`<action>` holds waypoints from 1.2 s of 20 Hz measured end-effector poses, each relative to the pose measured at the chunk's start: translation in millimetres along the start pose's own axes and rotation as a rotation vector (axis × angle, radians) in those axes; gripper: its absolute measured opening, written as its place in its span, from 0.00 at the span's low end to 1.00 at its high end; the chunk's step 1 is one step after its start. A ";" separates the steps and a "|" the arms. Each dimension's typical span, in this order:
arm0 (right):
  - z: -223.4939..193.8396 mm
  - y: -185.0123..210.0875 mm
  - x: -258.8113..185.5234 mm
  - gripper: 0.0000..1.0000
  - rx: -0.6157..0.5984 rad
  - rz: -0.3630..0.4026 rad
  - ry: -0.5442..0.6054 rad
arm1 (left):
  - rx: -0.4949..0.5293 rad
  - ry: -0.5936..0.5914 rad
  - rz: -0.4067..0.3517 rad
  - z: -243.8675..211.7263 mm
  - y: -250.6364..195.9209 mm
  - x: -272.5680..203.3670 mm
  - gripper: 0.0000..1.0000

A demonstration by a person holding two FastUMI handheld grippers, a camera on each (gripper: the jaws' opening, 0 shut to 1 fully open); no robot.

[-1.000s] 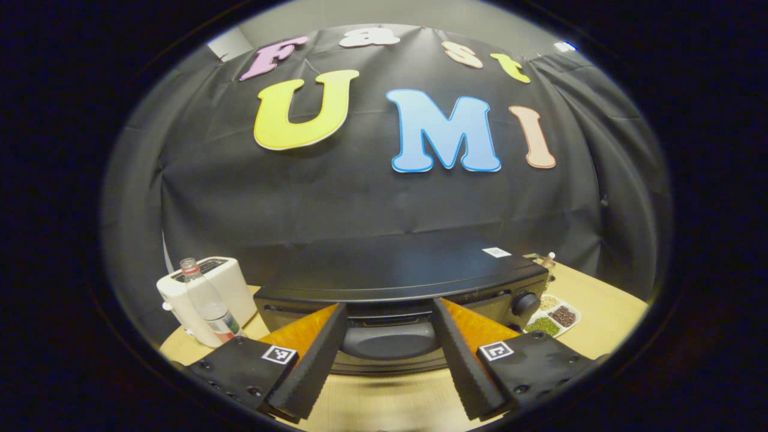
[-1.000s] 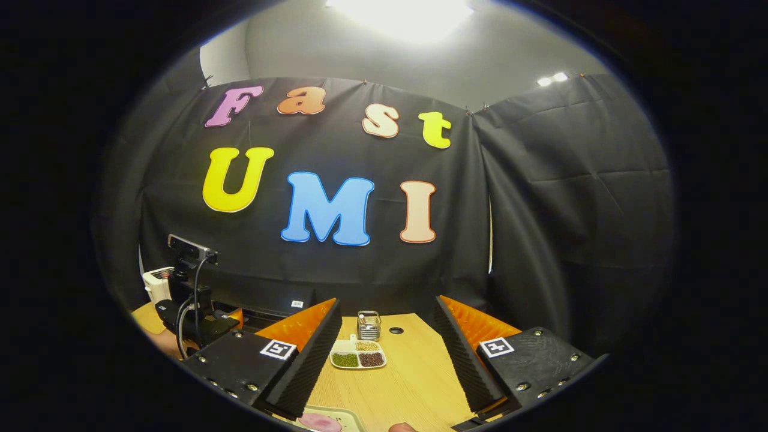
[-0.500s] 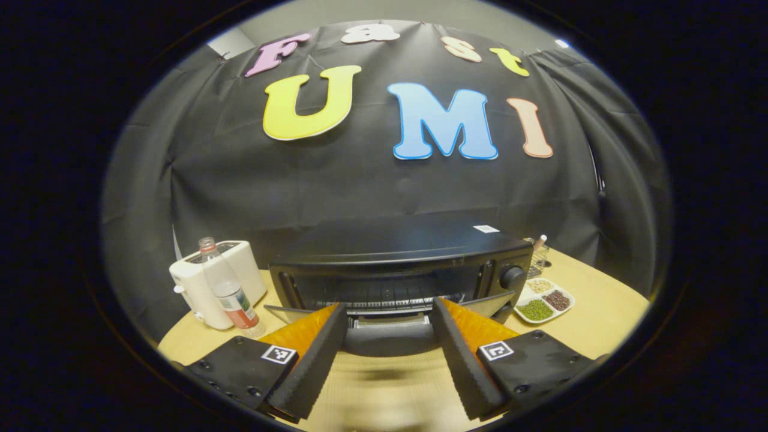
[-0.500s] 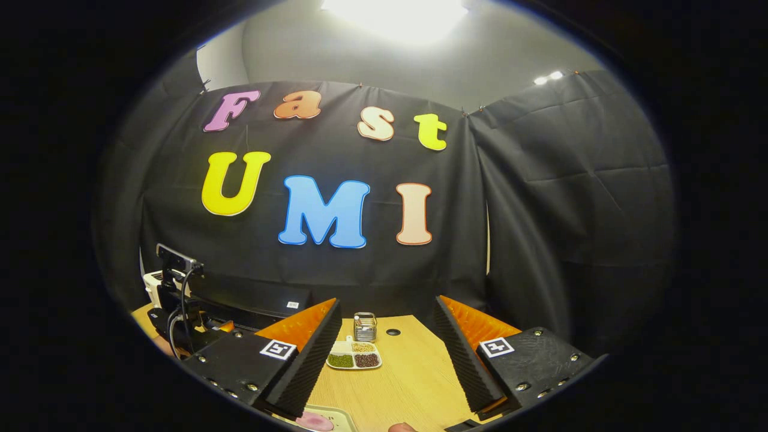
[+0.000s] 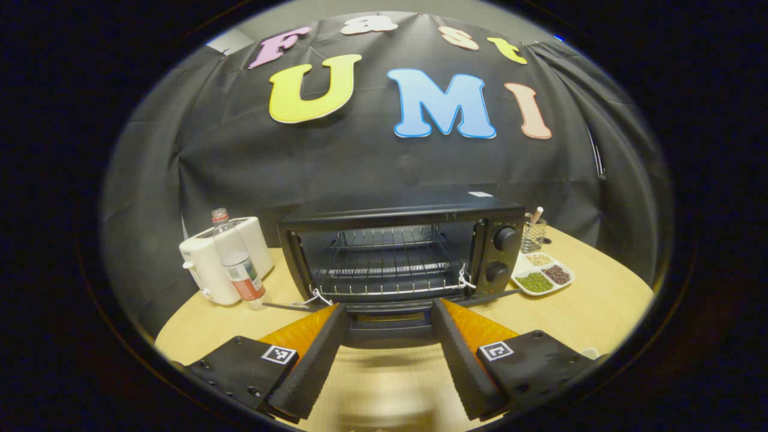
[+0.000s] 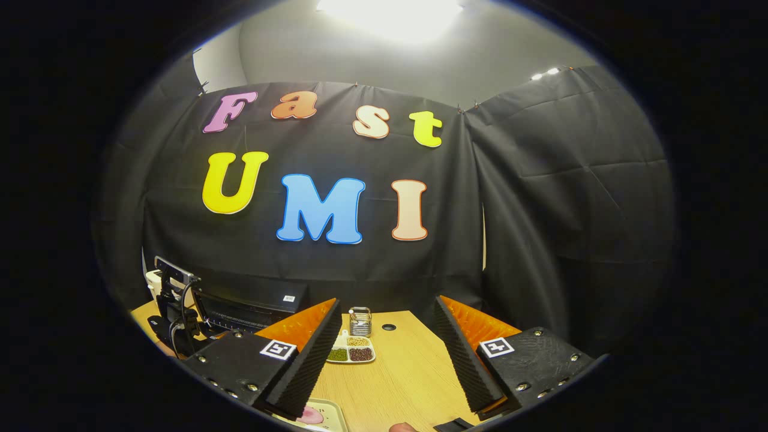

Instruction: Open the electric oven with the left hand, put the food in, and close the electric oven.

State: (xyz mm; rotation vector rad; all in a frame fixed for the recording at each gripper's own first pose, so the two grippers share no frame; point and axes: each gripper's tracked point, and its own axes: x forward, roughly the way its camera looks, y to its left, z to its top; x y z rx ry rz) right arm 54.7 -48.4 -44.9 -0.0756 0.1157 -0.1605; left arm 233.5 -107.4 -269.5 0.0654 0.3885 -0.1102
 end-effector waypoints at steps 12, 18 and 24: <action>-14.9 -18.4 -10.8 0.95 0.027 0.005 0.040 | -0.025 0.130 -0.016 -69.9 -21.1 -12.7 0.95; -22.8 -23.6 -20.1 0.95 0.059 0.046 0.057 | -0.034 0.072 0.013 -43.6 -19.2 -52.3 0.95; -54.2 -10.0 -24.6 0.95 0.102 0.188 0.148 | -0.046 -0.115 0.083 38.9 3.4 -137.7 0.95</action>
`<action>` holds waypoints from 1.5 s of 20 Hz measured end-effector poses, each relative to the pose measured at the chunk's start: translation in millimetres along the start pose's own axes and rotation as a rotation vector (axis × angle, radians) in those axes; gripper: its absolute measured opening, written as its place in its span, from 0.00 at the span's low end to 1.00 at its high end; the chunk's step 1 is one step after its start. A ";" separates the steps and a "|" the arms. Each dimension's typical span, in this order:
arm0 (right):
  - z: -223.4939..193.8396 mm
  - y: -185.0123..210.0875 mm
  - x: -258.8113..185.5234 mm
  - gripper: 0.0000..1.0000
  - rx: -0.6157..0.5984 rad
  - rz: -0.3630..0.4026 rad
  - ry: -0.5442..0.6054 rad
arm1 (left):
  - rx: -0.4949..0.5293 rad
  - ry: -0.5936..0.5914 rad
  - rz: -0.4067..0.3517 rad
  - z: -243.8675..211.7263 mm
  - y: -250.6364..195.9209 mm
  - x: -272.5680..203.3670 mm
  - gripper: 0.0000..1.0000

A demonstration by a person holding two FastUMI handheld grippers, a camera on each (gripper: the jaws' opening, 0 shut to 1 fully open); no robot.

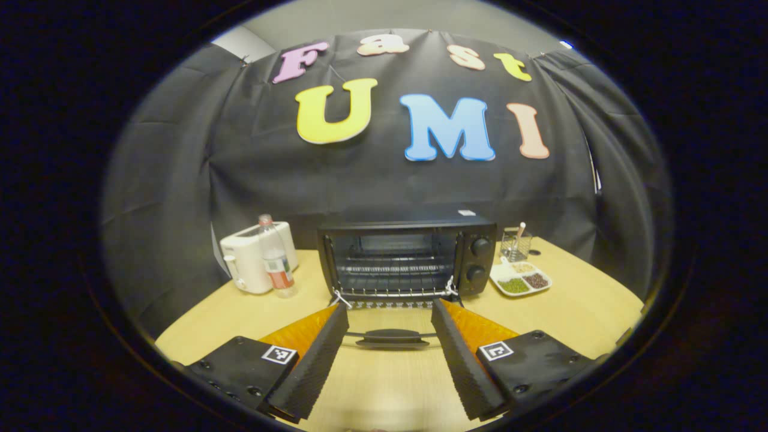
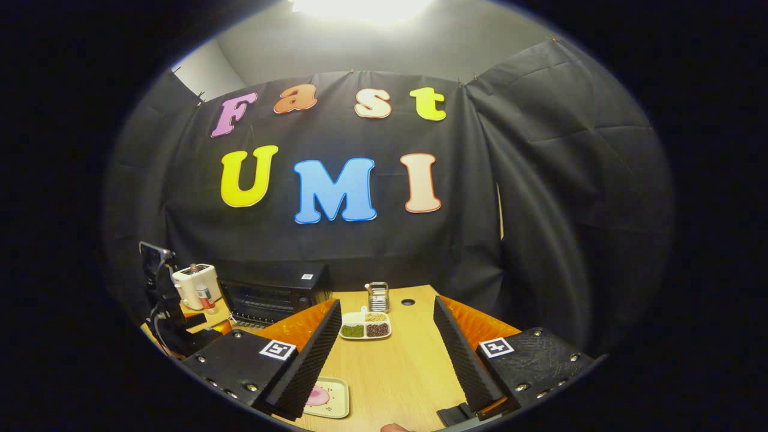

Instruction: Open the electric oven with the left hand, put the food in, and close the electric oven.

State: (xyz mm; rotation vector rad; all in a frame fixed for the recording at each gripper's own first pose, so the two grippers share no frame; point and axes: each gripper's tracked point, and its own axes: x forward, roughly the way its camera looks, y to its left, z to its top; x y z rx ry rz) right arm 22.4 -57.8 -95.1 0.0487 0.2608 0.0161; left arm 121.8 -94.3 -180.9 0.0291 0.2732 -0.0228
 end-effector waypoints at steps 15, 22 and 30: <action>-121.2 56.8 27.0 0.98 0.050 0.362 0.508 | -0.003 -0.244 0.045 116.8 38.4 -109.3 0.95; -183.7 67.3 32.7 0.95 0.221 0.443 0.785 | 0.018 -0.273 0.078 128.6 50.8 -132.6 0.99; -236.7 65.6 46.3 0.94 0.288 0.431 0.991 | 0.018 -0.249 0.148 117.5 81.4 -142.7 0.99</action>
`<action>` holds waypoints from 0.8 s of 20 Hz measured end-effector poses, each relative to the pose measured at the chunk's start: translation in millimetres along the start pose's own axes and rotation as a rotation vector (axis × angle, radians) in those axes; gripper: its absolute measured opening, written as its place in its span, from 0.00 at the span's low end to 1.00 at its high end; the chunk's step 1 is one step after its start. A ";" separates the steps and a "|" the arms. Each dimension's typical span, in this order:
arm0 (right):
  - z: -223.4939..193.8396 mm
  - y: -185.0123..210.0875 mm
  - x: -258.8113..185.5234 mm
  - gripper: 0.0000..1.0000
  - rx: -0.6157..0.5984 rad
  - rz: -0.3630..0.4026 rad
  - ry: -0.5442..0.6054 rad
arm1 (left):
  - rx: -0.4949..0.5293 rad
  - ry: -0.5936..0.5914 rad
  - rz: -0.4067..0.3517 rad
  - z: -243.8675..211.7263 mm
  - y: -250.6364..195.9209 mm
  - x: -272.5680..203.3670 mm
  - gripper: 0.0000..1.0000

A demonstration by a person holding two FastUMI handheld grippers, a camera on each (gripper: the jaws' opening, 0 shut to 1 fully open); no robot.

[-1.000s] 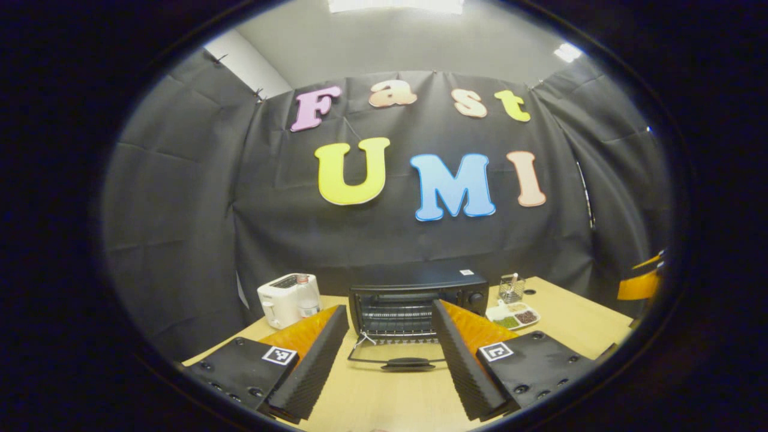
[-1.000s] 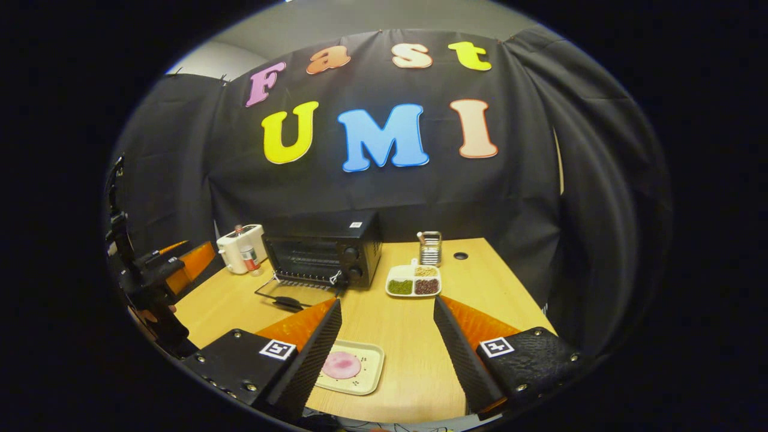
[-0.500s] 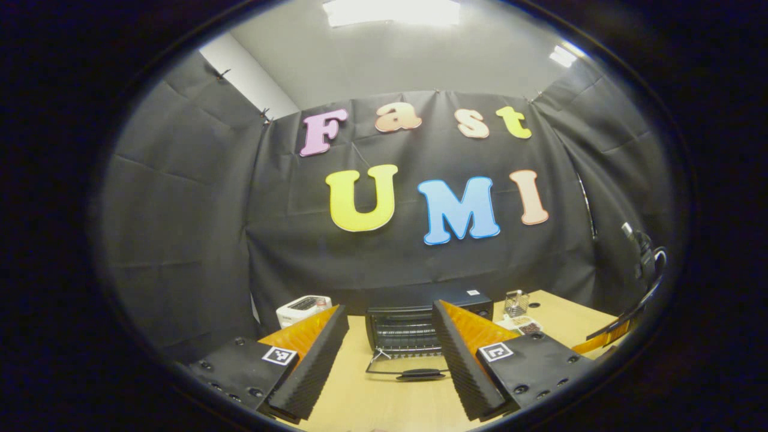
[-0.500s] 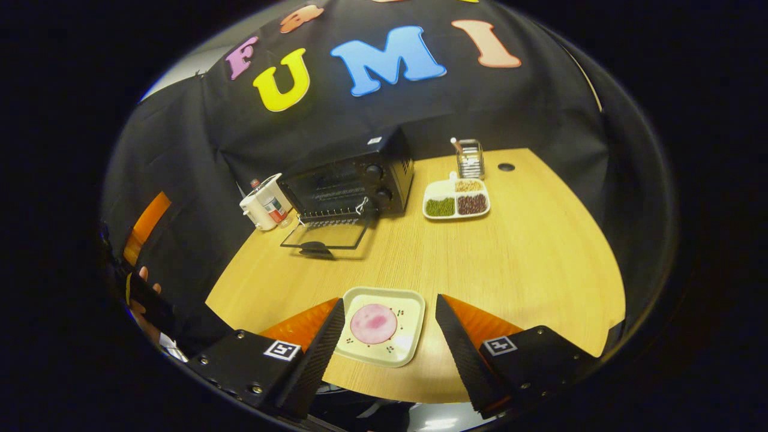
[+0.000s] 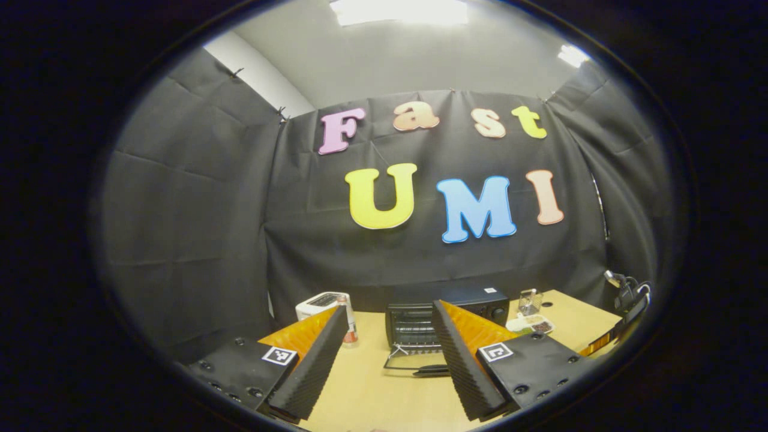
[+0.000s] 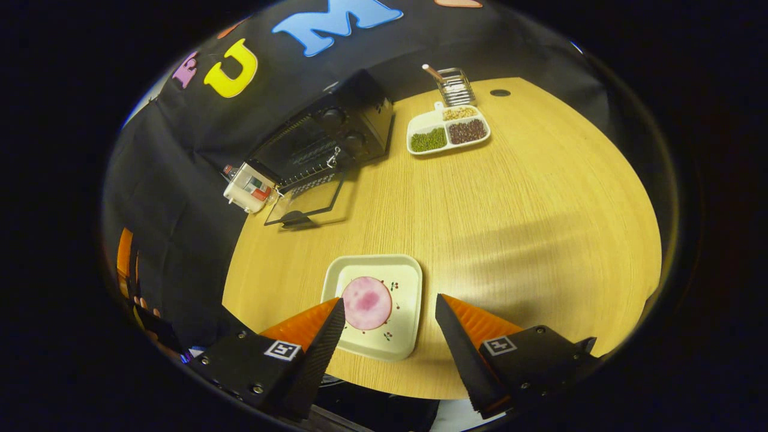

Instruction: Open the electric oven with the left hand, put the food in, and close the electric oven.

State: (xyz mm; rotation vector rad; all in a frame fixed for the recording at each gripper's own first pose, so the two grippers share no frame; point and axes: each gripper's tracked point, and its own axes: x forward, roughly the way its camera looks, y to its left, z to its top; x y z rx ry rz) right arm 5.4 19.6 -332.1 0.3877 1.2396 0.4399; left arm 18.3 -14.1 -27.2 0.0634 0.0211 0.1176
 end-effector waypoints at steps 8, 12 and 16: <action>-29.6 -17.8 33.7 0.75 0.042 -0.034 0.139 | -0.021 0.018 0.050 -8.4 26.1 6.0 0.99; -24.1 -23.5 39.8 0.75 0.065 -0.056 0.143 | -0.026 0.027 0.055 -13.5 31.8 10.0 0.99; -28.0 -26.5 37.2 0.32 0.081 -0.067 0.186 | -0.033 0.022 0.065 -15.4 38.4 11.0 0.94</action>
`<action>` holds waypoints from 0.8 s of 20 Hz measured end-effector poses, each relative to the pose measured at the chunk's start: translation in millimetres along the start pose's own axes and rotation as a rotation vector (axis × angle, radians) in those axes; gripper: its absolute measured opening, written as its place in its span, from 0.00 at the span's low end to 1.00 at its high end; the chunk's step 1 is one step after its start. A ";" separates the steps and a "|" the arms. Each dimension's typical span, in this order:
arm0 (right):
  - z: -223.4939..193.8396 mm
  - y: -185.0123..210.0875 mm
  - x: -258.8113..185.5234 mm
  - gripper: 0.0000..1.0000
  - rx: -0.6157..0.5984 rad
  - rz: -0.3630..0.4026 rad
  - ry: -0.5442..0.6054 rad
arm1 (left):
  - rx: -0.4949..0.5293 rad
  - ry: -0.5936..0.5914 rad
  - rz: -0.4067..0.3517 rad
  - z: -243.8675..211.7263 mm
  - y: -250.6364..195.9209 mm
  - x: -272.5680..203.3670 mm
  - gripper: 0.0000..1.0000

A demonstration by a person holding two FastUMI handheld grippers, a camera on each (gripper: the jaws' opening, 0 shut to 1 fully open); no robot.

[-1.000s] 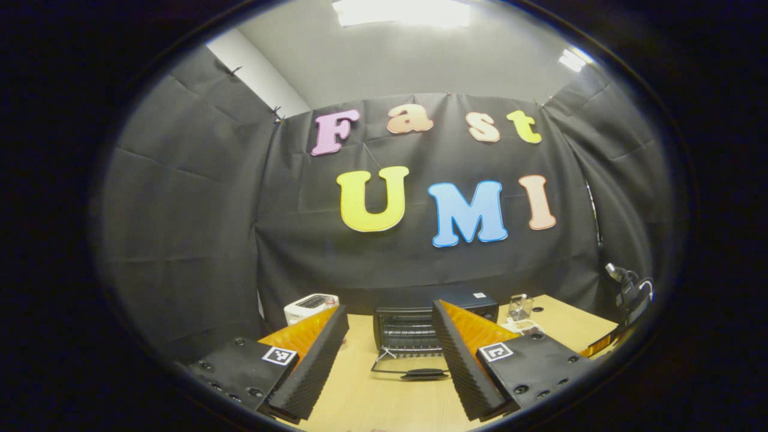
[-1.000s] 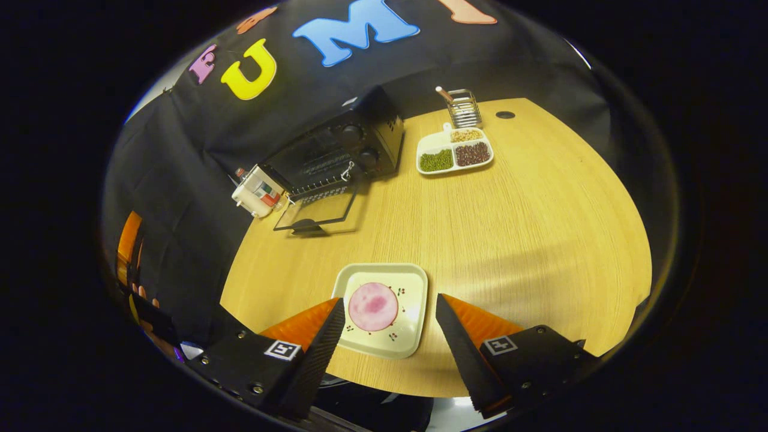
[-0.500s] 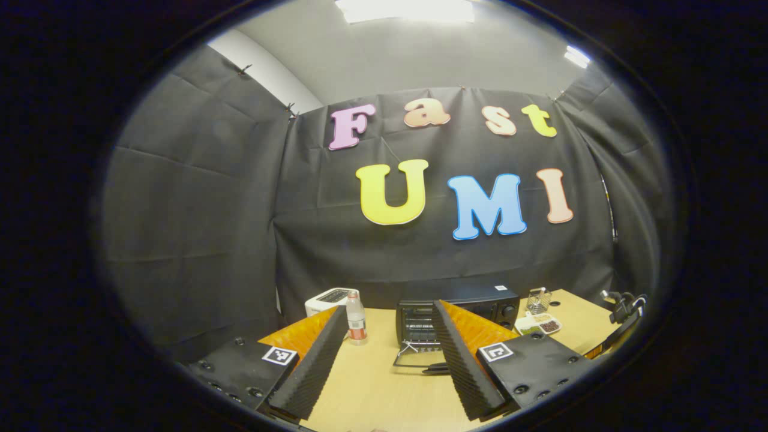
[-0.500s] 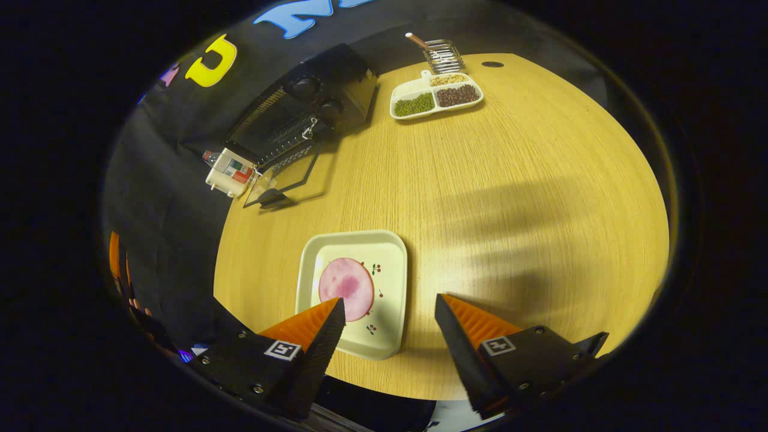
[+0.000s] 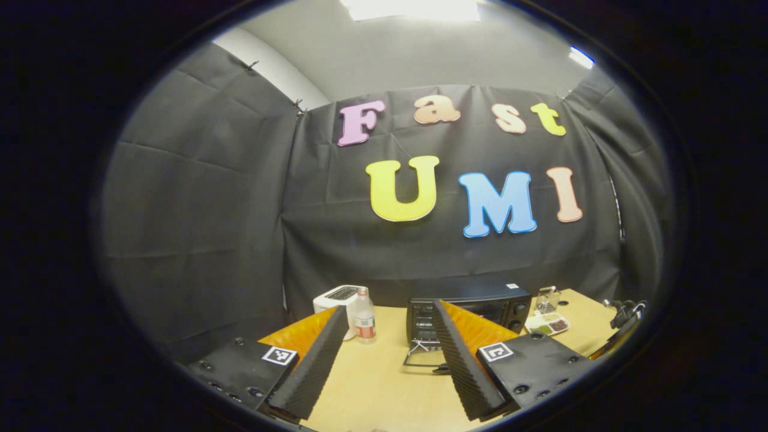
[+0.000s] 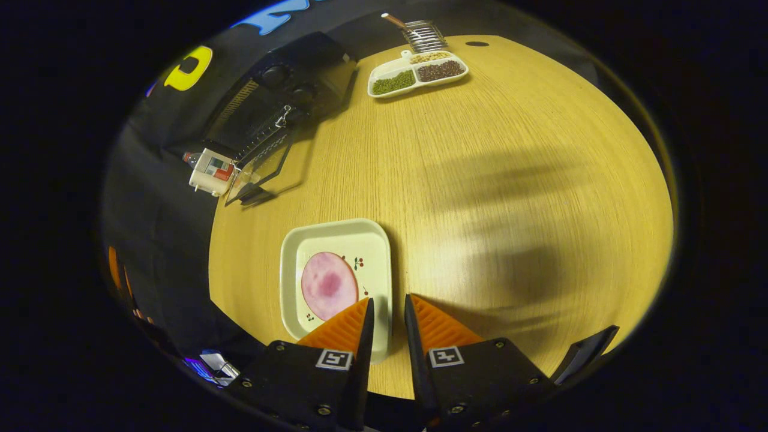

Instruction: Open the electric oven with the left hand, put the food in, and close the electric oven.

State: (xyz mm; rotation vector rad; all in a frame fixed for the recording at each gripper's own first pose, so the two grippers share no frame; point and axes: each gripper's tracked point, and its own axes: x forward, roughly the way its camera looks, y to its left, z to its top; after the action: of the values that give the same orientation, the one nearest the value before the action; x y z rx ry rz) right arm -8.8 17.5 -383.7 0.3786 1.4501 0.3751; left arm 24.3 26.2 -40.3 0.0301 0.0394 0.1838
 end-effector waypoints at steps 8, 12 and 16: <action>5.2 -4.4 4.6 0.01 0.078 -0.004 -0.008 | -0.019 0.008 0.017 -7.6 16.9 7.1 0.92; 1.3 8.7 3.1 0.01 0.178 0.071 -0.017 | -0.019 -0.004 0.019 -4.1 22.7 9.6 0.99; 5.8 21.7 -3.7 0.01 0.190 0.094 -0.043 | -0.019 0.001 0.009 -6.6 20.8 16.4 0.96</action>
State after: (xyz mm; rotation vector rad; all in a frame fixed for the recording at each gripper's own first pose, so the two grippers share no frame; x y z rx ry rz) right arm -3.7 34.9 -369.8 0.6055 1.4333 0.3034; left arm 36.4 49.9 -46.8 0.0113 0.0387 0.1927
